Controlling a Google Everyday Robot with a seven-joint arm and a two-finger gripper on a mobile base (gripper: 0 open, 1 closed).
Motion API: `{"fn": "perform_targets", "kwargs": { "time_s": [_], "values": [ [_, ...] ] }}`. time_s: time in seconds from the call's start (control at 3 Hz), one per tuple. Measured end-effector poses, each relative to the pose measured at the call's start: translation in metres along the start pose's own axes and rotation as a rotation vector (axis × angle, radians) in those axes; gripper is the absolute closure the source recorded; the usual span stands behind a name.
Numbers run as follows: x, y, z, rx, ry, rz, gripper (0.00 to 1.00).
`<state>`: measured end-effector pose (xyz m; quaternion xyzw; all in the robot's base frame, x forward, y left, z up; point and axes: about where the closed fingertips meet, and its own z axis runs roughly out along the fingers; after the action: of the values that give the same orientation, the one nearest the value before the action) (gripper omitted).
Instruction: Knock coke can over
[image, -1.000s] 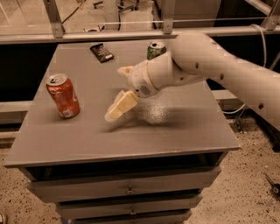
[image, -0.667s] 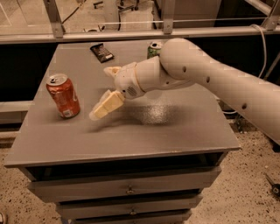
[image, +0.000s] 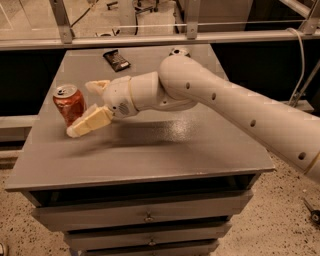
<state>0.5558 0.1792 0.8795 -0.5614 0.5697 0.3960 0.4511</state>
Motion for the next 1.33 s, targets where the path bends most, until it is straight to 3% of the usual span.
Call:
{"fn": "perform_targets", "kwargs": {
  "time_s": [0.67, 1.0, 1.33],
  "values": [
    [-0.01, 0.004, 0.009, -0.003, -0.057, 0.035, 0.62],
    [-0.014, -0.005, -0.012, 0.026, -0.05, 0.041, 0.85],
    [-0.023, -0.016, -0.05, 0.065, 0.022, -0.011, 1.0]
  ]
}}
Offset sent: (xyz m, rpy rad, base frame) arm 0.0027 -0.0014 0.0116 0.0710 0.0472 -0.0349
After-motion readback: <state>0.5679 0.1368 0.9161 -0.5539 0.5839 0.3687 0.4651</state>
